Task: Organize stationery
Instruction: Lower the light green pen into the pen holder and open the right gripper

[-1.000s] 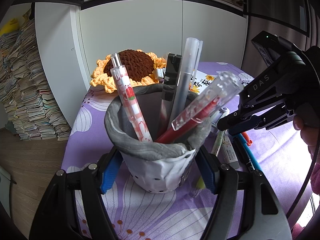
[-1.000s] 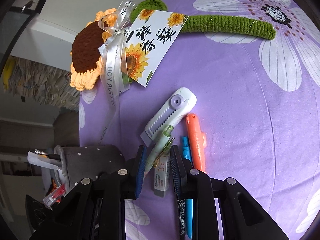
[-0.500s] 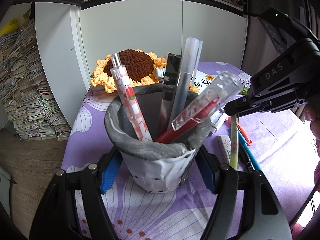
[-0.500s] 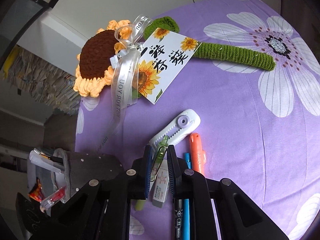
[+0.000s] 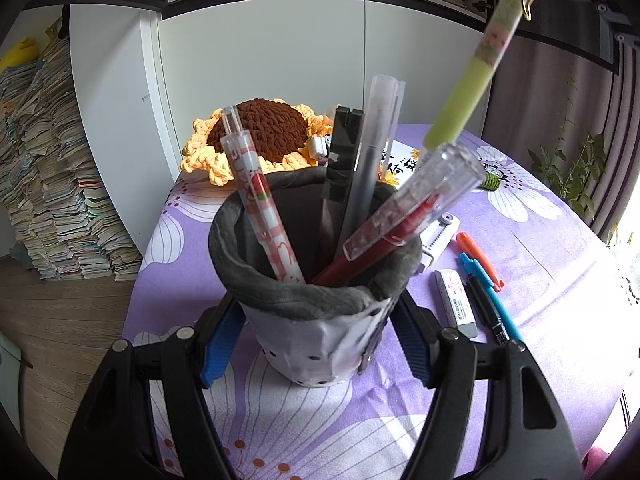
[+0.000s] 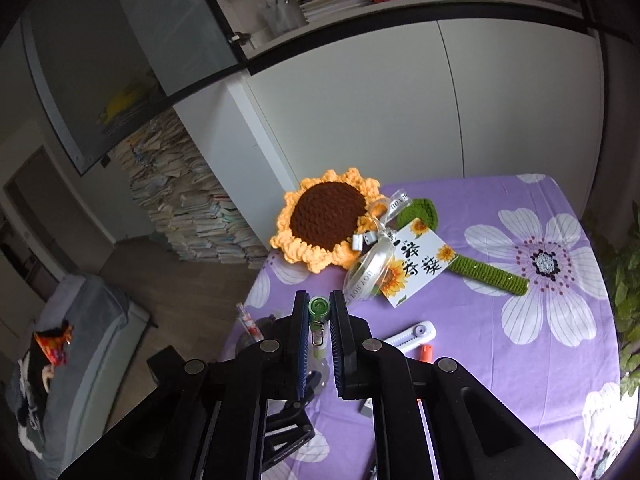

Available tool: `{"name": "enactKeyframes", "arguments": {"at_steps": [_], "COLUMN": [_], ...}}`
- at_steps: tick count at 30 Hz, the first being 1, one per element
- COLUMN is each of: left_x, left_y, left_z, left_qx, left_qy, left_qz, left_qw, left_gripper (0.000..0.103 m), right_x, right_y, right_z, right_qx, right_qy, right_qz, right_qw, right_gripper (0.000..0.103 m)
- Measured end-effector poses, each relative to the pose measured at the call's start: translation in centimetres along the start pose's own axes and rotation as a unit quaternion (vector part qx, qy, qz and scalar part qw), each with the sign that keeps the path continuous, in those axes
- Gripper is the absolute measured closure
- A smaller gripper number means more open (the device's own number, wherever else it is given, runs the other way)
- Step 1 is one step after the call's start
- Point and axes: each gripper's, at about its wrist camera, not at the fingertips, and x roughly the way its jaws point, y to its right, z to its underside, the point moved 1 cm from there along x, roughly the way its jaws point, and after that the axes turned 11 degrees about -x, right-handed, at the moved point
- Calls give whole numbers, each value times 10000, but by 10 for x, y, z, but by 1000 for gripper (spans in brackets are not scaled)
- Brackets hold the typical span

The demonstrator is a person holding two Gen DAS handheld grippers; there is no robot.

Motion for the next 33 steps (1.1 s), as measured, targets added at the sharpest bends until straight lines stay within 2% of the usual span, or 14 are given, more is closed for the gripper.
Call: {"name": "enactKeyframes", "arguments": {"at_steps": [6,13,18,26,33], "left_x": [0,0,0,0,0], "left_y": [0,0,0,0,0], "left_z": [0,0,0,0,0], "left_qx": [0,-1,-1,0,-2], "left_qy": [1,2,3,0,-1], "left_qz": [1,1,1,9,7], "left_qw": [10000,10000,10000,10000,10000], "left_gripper": [34,33,33,33,33], "right_x": [-10,31,55,78,57], "right_y": [-32,-56,-67,-64,-51], "right_z": [-22,-21,-10,2,5], "right_qx": [-492,-919,-1334,-1309,-1112], "right_qy": [367,113,43,-379,-295], "right_qz": [-195,-278,-42,-92,-4], "right_qw": [9979,9953,9910,9906,9934], "right_gripper": [92,92,92,92,92]}}
